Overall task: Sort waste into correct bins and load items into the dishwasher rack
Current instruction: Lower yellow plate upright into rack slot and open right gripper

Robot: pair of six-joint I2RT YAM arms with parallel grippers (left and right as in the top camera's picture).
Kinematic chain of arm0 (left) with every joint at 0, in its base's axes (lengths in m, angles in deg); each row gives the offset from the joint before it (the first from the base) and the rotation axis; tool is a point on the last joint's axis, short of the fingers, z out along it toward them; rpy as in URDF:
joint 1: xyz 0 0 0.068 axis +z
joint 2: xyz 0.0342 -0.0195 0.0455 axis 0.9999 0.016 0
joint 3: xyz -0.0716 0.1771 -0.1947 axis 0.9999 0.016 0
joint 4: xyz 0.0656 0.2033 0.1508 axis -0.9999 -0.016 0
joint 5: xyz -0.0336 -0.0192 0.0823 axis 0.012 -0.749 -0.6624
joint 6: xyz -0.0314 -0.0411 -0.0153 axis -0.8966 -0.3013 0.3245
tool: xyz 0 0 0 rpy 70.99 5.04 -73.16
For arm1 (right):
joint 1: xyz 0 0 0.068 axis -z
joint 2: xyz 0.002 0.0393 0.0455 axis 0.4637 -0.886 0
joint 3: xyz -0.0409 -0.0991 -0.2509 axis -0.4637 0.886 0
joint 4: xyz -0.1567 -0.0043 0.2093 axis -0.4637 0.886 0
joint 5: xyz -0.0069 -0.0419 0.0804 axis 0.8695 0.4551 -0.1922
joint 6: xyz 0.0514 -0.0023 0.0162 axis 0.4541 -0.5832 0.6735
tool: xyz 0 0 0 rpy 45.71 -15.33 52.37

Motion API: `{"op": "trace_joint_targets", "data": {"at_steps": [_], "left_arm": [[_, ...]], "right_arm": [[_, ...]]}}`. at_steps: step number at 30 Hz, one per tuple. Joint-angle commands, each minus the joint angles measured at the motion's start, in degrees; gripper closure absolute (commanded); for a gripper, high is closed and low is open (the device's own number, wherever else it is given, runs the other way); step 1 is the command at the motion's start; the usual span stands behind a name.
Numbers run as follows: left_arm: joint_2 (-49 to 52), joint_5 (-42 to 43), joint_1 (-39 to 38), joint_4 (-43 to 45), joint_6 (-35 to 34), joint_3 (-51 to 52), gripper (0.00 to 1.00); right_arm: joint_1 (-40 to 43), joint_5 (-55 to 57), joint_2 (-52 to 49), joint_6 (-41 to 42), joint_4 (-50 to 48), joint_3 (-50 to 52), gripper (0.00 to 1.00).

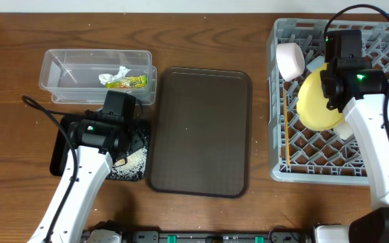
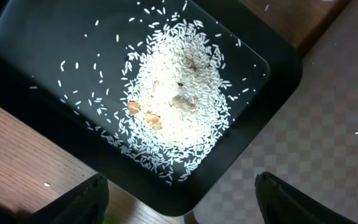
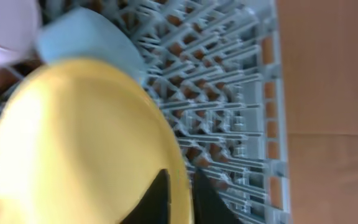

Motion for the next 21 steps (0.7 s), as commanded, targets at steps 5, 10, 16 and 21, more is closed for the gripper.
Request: {"op": "trace_joint_targets", "data": {"at_steps": [5,10,16,21], "left_arm": [[0.3,-1.1,0.3,-0.4,-0.1,0.3,0.22],[0.3,-1.1,0.3,-0.3,-0.1,0.3,0.21],[0.3,-1.1,0.3,-0.3,-0.1,0.3,0.22],[0.3,-1.1,0.3,-0.3,-0.1,0.3,0.21]], "right_arm": [[-1.4,-17.2,0.0,-0.7,-0.6,-0.2,0.54],[-1.2,-19.0,0.4,5.0,-0.6,-0.2,0.53],[-1.2,-20.6,2.2,5.6,-1.4,-0.3,0.43],[-0.2,-27.4,4.5,8.4,-1.9,-0.3,0.32]]}}
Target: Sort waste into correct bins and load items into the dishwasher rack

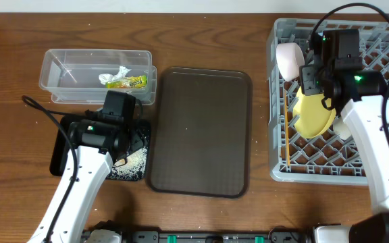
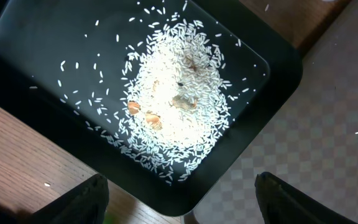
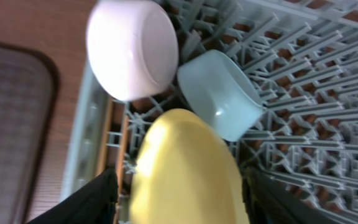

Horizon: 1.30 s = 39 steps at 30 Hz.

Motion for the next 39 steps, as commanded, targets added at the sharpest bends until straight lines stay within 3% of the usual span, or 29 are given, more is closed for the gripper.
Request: {"op": "trace_joint_targets", "data": {"at_steps": [1,4,8,12,18,19,26,33,39], "left_arm": [[0.3,-1.2,0.3,-0.3,-0.1,0.3,0.21],[0.3,-1.1,0.3,-0.3,1.5,0.3,0.21],[0.3,0.5,0.3,-0.3,9.2,0.3,0.21],[0.3,5.7,0.3,-0.4,15.5,0.3,0.21],[0.3,6.5,0.3,-0.8,15.6,0.3,0.2],[0.3,6.5,0.3,-1.1,15.6,0.3,0.16],[0.3,6.7,0.3,-7.2,15.6,0.3,0.14],[-2.8,8.1,-1.2,-9.8,16.3,2.2,0.12],[-14.0,8.1,-6.2,-6.0,16.2,8.5,0.12]], "right_arm": [[1.2,-7.3,3.2,4.1,-0.1,-0.3,0.31],[3.0,-13.6,3.7,6.4,1.5,-0.3,0.23],[6.3,-16.2,3.7,10.5,5.6,-0.3,0.01],[10.5,-16.8,3.9,13.1,10.6,-0.3,0.01],[12.5,-16.8,4.0,12.6,18.6,-0.3,0.01],[12.3,-16.8,4.0,12.6,19.7,-0.3,0.01],[11.1,-17.8,4.2,11.0,26.9,0.0,0.01],[10.6,-18.3,11.8,10.6,24.1,7.0,0.01],[9.6,-18.5,28.7,10.7,16.3,20.7,0.01]]}}
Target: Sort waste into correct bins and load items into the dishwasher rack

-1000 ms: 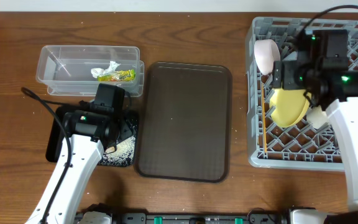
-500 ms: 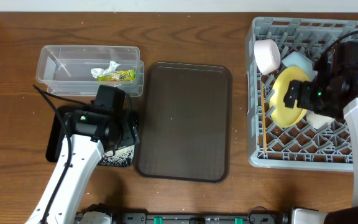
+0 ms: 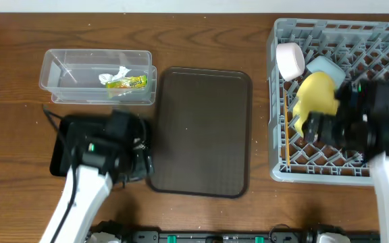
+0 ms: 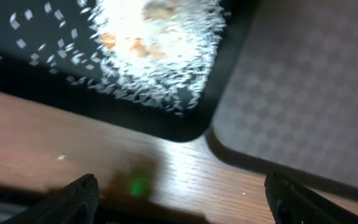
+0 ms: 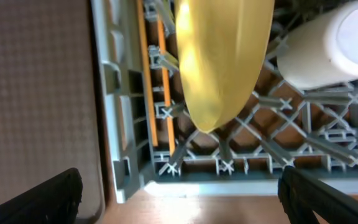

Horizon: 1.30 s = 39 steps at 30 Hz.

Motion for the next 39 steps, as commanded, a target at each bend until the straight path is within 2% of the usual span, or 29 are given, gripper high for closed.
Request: {"op": "trace_joint_targets", "data": {"at_steps": [1,5,6,7,13,39], "left_arm": [[-7.8,0.3,-3.0,2.5,0.9,3.8,0.12],[-17.6,-0.2,-5.2,6.0,-2.0,7.3,0.11],[-19.4,-0.2,-5.2,6.7,-1.9,7.7,0.05],[-21.1,-0.6,-5.2,7.2,-1.9,7.8,0.05],[-24.9,-1.0,-5.2,9.0,-1.9,7.8,0.04],[-24.9,-1.0,-5.2,8.9,-1.9,7.8,0.03]], "right_arm": [[-0.8,-0.6,10.8,-0.6,-2.2,7.1,0.01],[-0.8,-0.3,22.9,-0.4,-4.3,13.6,0.01],[-0.8,-0.4,25.7,-0.4,-4.3,14.7,0.01],[-0.8,-0.4,28.0,-0.4,-4.2,15.5,0.01],[-0.8,-0.4,35.8,-0.4,-1.5,16.3,0.01],[-0.8,-0.4,37.2,-0.4,0.7,16.4,0.01]]}}
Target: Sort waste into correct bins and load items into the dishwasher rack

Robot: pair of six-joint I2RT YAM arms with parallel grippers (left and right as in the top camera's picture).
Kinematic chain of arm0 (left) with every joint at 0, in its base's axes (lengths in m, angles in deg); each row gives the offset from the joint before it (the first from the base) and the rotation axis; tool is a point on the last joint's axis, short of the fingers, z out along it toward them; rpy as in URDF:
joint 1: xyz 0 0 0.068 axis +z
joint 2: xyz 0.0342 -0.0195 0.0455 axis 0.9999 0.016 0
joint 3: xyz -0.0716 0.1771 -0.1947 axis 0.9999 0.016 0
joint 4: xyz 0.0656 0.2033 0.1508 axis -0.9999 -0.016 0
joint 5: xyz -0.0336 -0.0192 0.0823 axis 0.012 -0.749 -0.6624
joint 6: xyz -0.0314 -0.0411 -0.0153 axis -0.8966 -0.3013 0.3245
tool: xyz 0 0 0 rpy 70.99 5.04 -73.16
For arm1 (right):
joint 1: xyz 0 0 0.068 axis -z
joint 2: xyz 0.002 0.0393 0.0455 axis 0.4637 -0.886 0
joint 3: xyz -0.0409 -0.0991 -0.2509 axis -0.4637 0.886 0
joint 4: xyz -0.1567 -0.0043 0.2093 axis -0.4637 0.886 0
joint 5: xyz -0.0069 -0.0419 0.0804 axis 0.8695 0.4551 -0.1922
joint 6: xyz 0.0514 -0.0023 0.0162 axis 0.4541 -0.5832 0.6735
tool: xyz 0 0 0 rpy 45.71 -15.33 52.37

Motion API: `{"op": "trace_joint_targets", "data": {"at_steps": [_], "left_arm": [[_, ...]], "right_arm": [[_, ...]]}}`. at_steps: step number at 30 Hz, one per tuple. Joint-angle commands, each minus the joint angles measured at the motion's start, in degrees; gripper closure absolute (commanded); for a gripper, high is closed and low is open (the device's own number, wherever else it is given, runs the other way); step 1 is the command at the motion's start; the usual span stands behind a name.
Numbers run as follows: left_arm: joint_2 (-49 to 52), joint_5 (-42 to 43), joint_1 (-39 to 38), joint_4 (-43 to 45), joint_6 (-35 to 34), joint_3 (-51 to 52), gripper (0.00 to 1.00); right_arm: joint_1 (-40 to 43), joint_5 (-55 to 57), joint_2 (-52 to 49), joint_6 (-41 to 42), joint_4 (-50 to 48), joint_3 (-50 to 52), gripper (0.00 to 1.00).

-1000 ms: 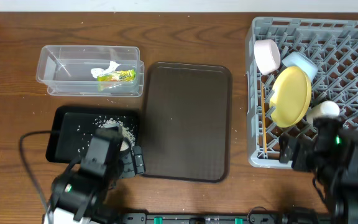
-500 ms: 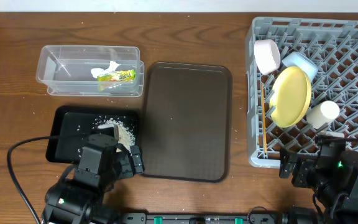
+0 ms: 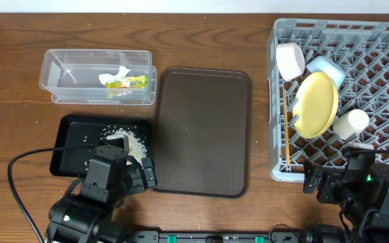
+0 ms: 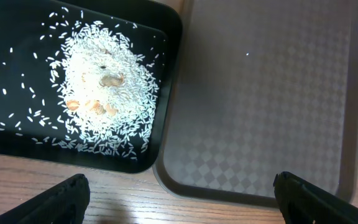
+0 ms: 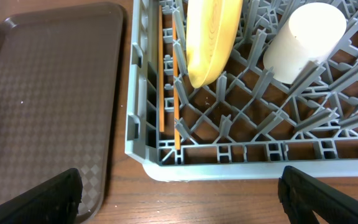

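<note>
The grey dishwasher rack (image 3: 281,174) at the right holds a yellow plate (image 3: 316,104) standing on edge, a pink bowl (image 3: 290,59), a light blue bowl (image 3: 326,67), a white cup (image 3: 351,123) and orange chopsticks (image 3: 287,131). In the right wrist view the plate (image 5: 210,37) and cup (image 5: 306,40) lie beyond the rack's front wall (image 5: 241,168). My right gripper (image 5: 182,199) is open and empty over bare wood. My left gripper (image 4: 179,202) is open and empty near the front corners of the black tray (image 4: 17,137) of rice (image 4: 104,93).
A brown serving tray (image 3: 201,131) lies in the middle, bare. A clear bin (image 3: 59,74) at the back left holds a wrapper (image 3: 123,82). Both arms sit low at the table's front edge, the left (image 3: 107,185) and the right (image 3: 356,192).
My right gripper was over the rack's front part beside the yellow plate; it now sits in front of the rack. The left arm has drawn back too, uncovering the black tray.
At first my right gripper was shut on the yellow plate over the rack, the left open above the rice. Then the right was open and the plate stood in the rack. Afterwards both arms were nearer the front edge, where they now are.
</note>
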Motion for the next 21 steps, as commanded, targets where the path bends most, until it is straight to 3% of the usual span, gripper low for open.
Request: {"op": "trace_joint_targets", "data": {"at_steps": [1,10,21], "left_arm": [[-0.1,-0.9,-0.3,0.1,-0.1,0.4,0.03],[-0.1,-0.9,-0.3,0.1,-0.1,0.4,0.02],[-0.1,-0.9,-0.3,0.1,-0.1,0.4,0.03]], "right_arm": [[-0.7,-0.2,1.0,-0.4,0.0,0.3,0.01],[-2.6,7.1,8.5,-7.4,-4.4,2.7,0.01],[-6.5,7.1,27.6,-8.1,-30.4,23.8,0.01]]}}
